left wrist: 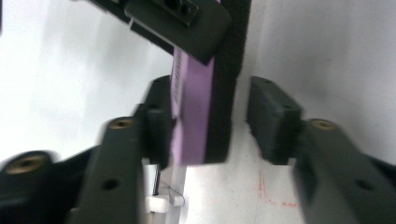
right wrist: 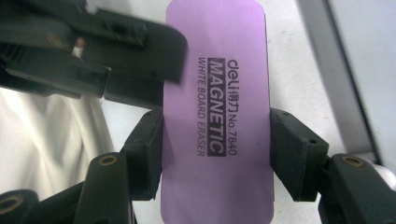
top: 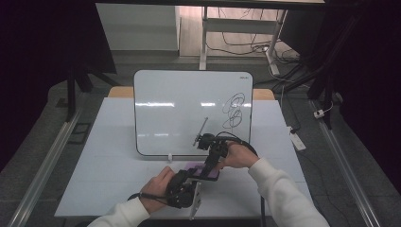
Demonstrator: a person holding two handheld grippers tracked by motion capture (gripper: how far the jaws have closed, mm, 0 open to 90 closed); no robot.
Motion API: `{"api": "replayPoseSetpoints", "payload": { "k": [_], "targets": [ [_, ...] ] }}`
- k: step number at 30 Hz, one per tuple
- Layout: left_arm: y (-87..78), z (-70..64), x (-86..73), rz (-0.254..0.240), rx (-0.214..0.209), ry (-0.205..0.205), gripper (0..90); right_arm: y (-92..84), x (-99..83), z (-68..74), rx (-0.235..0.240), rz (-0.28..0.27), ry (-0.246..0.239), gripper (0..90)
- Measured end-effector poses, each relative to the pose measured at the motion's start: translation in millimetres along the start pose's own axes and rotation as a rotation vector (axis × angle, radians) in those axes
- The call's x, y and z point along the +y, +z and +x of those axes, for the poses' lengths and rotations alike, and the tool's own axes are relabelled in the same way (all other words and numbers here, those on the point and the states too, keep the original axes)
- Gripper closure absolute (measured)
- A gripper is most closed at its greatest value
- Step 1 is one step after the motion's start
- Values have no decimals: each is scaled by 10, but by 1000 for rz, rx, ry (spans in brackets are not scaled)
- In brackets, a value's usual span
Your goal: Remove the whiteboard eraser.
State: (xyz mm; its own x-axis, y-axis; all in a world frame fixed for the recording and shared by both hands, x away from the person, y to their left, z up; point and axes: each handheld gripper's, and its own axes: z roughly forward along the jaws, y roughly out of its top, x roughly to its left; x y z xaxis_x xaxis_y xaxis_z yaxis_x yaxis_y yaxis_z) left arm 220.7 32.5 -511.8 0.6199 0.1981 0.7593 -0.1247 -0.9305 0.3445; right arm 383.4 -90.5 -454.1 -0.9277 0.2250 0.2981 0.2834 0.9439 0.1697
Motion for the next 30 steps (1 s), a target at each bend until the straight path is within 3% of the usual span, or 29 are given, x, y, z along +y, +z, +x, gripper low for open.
{"api": "replayPoseSetpoints", "payload": {
  "k": [2,3,5,6,7,8,9,10,11,13,14,15,16,17,20,21,22,23,25,26,30],
  "targets": [
    [-19,49,-16,0,-11,-38,398,-35,-54,-12,-11,-40,5,403],
    [-19,49,-16,0,-11,-38,376,-55,-83,-11,-19,-63,15,403],
    [-54,117,-69,-23,-41,-144,321,-95,-153,2,-38,-132,38,403],
    [-54,117,-69,-23,-41,-144,300,-115,-196,12,-51,-162,38,403],
    [-70,146,-103,-29,-56,-178,296,-132,-242,27,-74,-192,37,403],
    [-86,174,-139,-35,-68,-216,295,-152,-291,42,-106,-227,32,403],
    [-93,193,-179,-53,-86,-270,295,-152,-291,42,-106,-227,32,403],
    [-138,262,-277,-46,-112,-342,278,-184,-391,86,-144,-298,27,404],
    [-138,262,-277,-46,-112,-342,276,-200,-442,106,-169,-332,24,404],
    [-179,322,-388,-53,-130,-427,271,-214,-492,126,-189,-362,23,404],
    [-201,353,-445,-51,-138,-461,265,-236,-591,160,-223,-438,11,404],
    [-243,400,-569,-42,-142,-520,260,-249,-640,178,-237,-472,10,404],
    [-243,400,-569,-42,-142,-520,260,-260,-687,196,-258,-503,11,404],
    [-263,421,-638,-32,-142,-547,260,-260,-687,196,-258,-503,11,404],
    [-311,471,-856,-12,-151,-662,255,-280,-851,230,-315,-627,23,404],
    [-342,509,-1005,-15,-176,-756,253,-284,-883,226,-323,-646,29,404],
    [-356,521,-1070,-12,-181,-802,253,-287,-911,218,-322,-668,34,404],
    [-356,521,-1070,-12,-181,-802,254,-287,-911,218,-322,-668,34,404],
    [-387,532,-1232,1,-201,-891,249,-296,-983,195,-352,-734,46,404],
    [-387,532,-1232,1,-201,-891,249,-301,-1004,191,-360,-755,47,404],
    [-417,563,-1410,0,-210,-988,242,-326,-1056,204,-404,-805,47,403]
  ]
}}
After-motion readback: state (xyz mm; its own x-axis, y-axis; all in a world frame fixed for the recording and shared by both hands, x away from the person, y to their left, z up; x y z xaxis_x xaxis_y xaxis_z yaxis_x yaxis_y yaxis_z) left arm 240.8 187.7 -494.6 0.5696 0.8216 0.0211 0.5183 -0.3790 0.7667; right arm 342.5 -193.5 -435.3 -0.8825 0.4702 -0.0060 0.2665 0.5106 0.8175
